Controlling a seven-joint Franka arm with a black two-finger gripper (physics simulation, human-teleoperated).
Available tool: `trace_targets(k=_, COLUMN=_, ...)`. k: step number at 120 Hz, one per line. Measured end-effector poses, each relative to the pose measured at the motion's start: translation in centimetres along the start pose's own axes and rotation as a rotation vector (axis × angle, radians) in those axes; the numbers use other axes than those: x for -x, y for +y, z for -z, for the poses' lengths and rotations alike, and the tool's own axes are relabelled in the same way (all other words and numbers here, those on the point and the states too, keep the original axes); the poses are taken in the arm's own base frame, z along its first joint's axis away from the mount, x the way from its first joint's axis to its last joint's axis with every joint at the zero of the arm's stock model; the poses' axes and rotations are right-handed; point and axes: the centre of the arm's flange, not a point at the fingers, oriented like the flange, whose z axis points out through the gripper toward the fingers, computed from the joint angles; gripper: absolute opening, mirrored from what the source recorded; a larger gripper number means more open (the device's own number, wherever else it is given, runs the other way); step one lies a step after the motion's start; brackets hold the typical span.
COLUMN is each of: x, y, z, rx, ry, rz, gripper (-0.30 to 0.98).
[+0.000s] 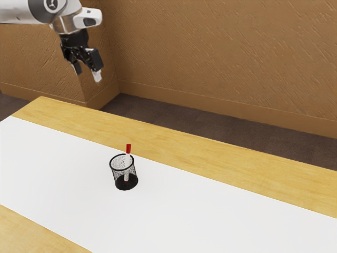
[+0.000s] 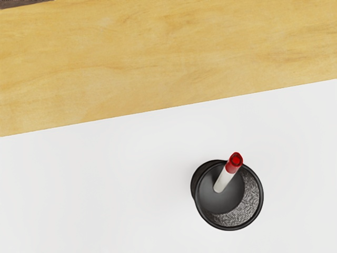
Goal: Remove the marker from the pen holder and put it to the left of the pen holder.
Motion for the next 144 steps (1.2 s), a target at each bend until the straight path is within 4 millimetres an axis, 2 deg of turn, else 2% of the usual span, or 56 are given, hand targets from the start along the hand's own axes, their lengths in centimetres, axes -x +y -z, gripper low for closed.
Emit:
trace_targets(k=12, x=-0.1, y=0.2, z=0.4, rx=0.0, ry=0.005, rz=-0.002, gripper=0.69)
trace_targets(k=24, x=-0.6, y=1.3, z=-0.3, rx=0.008, ry=-0.004, rz=-0.02, gripper=0.69)
trace_targets(k=30, x=-2.3, y=2.1, z=-2.0, rx=0.02, ry=-0.025, rz=-0.042, gripper=0.69)
trace_targets(k=39, x=-7.1, y=3.0, z=-5.6, rx=0.046, ry=-0.068, rz=-0.079, gripper=0.69)
trace_targets(k=48, x=-8.8, y=3.6, z=-9.5, rx=0.058, ry=-0.152, rz=-0.098, gripper=0.69)
trace_targets(k=70, x=-9.2, y=3.9, z=-16.7, rx=0.089, ry=-0.32, rz=-0.106, gripper=0.69)
trace_targets(k=106, x=-9.2, y=5.2, z=-25.3, rx=0.129, ry=-0.475, rz=-0.121, gripper=0.69)
trace_targets(k=116, x=-9.1, y=5.3, z=-27.1, rx=0.137, ry=-0.502, rz=-0.12, gripper=0.69)
trace_targets(k=135, x=-9.0, y=5.3, z=-29.1, rx=0.144, ry=-0.53, rz=-0.116, gripper=0.69)
trace_targets(k=144, x=-9.2, y=6.1, z=-29.9, rx=0.139, ry=-0.539, rz=-0.129, gripper=0.69)
